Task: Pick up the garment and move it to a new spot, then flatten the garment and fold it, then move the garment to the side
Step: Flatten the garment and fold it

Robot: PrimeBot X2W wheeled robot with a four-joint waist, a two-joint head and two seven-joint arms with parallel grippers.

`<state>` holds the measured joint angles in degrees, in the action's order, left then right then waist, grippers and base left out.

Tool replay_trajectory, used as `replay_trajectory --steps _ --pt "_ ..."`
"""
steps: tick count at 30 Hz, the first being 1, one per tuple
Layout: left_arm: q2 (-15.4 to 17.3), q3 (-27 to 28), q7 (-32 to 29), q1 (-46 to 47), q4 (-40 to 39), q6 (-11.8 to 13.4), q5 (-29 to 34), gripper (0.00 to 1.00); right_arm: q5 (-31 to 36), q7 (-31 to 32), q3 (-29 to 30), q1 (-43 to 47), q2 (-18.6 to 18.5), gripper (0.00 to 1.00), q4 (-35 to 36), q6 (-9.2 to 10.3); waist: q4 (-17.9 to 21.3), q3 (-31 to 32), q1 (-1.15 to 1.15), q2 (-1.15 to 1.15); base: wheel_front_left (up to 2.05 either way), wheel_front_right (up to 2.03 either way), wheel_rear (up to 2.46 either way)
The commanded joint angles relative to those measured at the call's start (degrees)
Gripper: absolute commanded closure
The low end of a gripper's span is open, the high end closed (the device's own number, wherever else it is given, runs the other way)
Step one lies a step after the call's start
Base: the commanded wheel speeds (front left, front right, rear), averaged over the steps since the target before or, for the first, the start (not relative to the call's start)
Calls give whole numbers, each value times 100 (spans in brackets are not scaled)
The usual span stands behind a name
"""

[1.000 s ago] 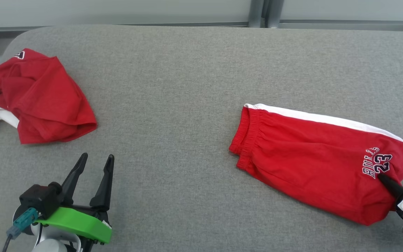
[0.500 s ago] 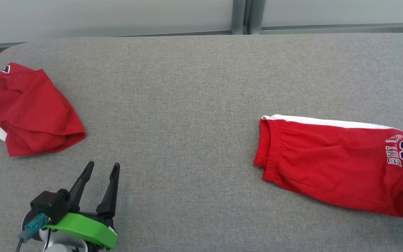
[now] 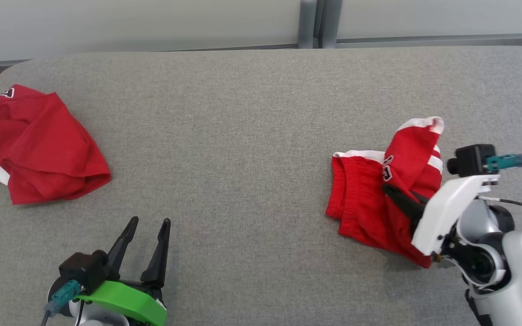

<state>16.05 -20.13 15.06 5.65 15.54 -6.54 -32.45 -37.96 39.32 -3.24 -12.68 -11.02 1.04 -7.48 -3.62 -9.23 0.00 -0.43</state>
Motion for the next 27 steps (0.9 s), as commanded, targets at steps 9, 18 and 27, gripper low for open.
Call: replay_trajectory --steps 9,18,27 --pt "-71 95 13 75 121 -76 82 0 584 -296 -525 -359 334 89 -525 -2 -24 -114 0 43 0 0 0" --pt "-110 160 13 95 199 -93 130 0 738 -717 -1137 -736 593 0 -743 -2 65 -151 0 43 0 0 0" --pt "-130 251 13 4 141 -97 166 0 514 -996 -1295 -596 578 0 -77 -2 143 -122 0 43 0 0 0"
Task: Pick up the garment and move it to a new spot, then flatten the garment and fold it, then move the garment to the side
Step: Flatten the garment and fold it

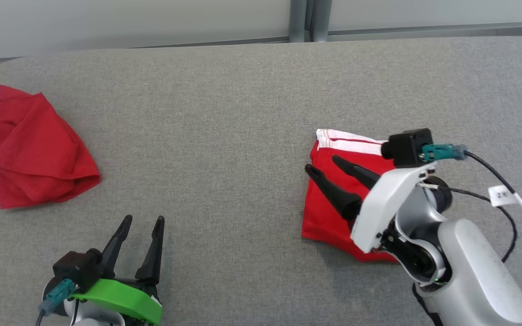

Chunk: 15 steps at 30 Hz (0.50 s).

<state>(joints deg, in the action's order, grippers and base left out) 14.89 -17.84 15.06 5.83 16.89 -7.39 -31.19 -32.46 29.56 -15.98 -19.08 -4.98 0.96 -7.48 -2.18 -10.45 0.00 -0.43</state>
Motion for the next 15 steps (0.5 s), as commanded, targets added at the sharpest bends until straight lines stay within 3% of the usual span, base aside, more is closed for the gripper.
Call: replay_trajectory --steps 1,11,15 --pt "-20 41 13 -39 -17 -13 46 0 -39 -28 48 126 -86 0 38 -2 4 4 0 43 0 0 0" --pt "-30 220 13 -217 -311 -17 126 0 165 514 1352 1004 -820 0 534 -2 83 -95 0 43 0 0 0" --pt "-52 245 7 -207 -374 -16 172 0 210 596 1834 1186 -747 0 395 -2 61 -122 0 43 0 0 0"
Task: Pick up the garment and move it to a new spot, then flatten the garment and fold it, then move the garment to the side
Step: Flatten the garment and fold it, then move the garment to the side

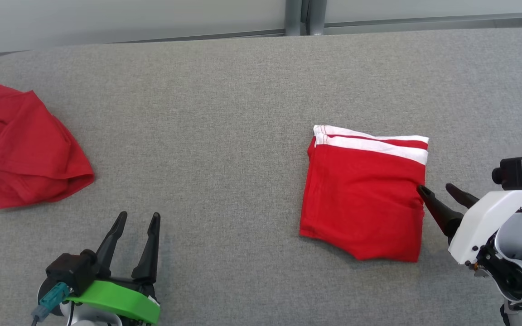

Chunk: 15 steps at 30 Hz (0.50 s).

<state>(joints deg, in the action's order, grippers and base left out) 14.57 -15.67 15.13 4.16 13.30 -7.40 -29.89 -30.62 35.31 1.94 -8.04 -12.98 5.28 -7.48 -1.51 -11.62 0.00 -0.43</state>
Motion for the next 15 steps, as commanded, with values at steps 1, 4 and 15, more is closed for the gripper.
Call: replay_trajectory --steps 1,4,15 --pt "-32 24 -1 -37 -20 -15 45 0 80 25 114 105 61 0 -97 -2 -15 -9 0 43 0 0 0" --pt "-61 -2 -1 -4 -28 -16 80 0 125 35 203 97 189 0 -333 -2 -61 -15 0 43 0 0 0" --pt "-123 -97 -1 99 10 -16 88 0 302 -188 211 -410 632 0 -1611 -2 -218 8 0 43 0 0 0"
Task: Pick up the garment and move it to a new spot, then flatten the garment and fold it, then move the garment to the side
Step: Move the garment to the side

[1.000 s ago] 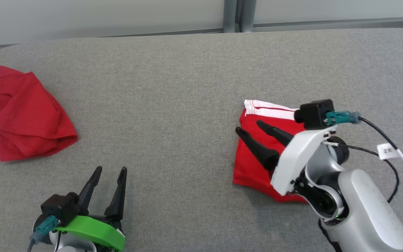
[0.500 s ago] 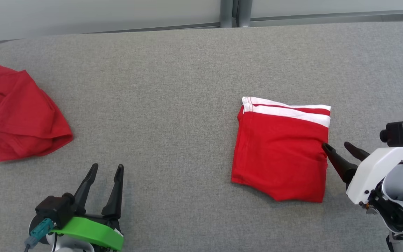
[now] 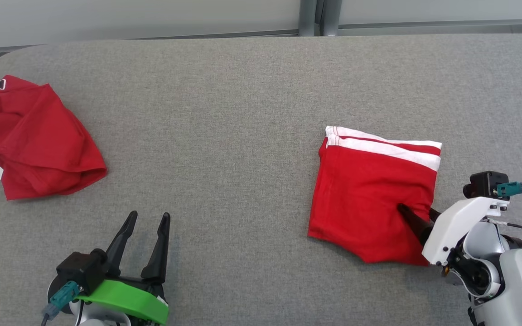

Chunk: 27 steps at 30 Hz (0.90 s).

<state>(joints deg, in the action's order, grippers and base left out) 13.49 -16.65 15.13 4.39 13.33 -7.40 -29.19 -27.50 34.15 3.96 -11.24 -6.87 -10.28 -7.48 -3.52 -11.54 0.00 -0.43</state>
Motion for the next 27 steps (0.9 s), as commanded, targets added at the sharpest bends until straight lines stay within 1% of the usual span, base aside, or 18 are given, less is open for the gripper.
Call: replay_trajectory --steps 1,2,4,6,11,12,17,21,27 --pt "-20 -5 -1 85 6 -16 19 0 -81 -125 -1 -143 42 58 -117 -3 -24 2 0 43 0 0 0" --pt "-25 -9 -1 91 1 -16 19 0 -169 -155 -51 -174 56 100 -166 -2 -28 3 0 43 0 0 0" --pt "-27 -13 -1 90 -2 -16 25 0 -324 -206 -143 -177 28 100 -223 -2 -23 13 0 43 0 0 0" --pt "-25 27 -1 70 -24 -16 50 0 -474 -261 -224 -164 -83 100 -234 -2 45 24 0 43 0 0 0" --pt "-7 78 -1 -18 -78 -16 113 0 -623 -359 -149 -122 -229 100 -297 -2 321 53 0 43 0 0 0" --pt "-7 78 -1 -18 -78 -16 113 0 -623 -359 -149 -122 -229 100 -297 -2 321 53 0 43 0 0 0" --pt "65 96 -2 -62 -152 -16 182 0 -643 -440 -20 -59 -333 100 -336 -2 794 -15 0 43 0 0 0" --pt "152 121 -2 75 -247 -16 201 0 -505 -522 41 -21 -449 100 -358 -2 1180 -191 0 43 0 0 0" --pt "261 -51 -2 306 -297 -16 208 0 -101 -730 -18 -335 -724 100 -466 -2 1541 -405 0 43 0 0 0"
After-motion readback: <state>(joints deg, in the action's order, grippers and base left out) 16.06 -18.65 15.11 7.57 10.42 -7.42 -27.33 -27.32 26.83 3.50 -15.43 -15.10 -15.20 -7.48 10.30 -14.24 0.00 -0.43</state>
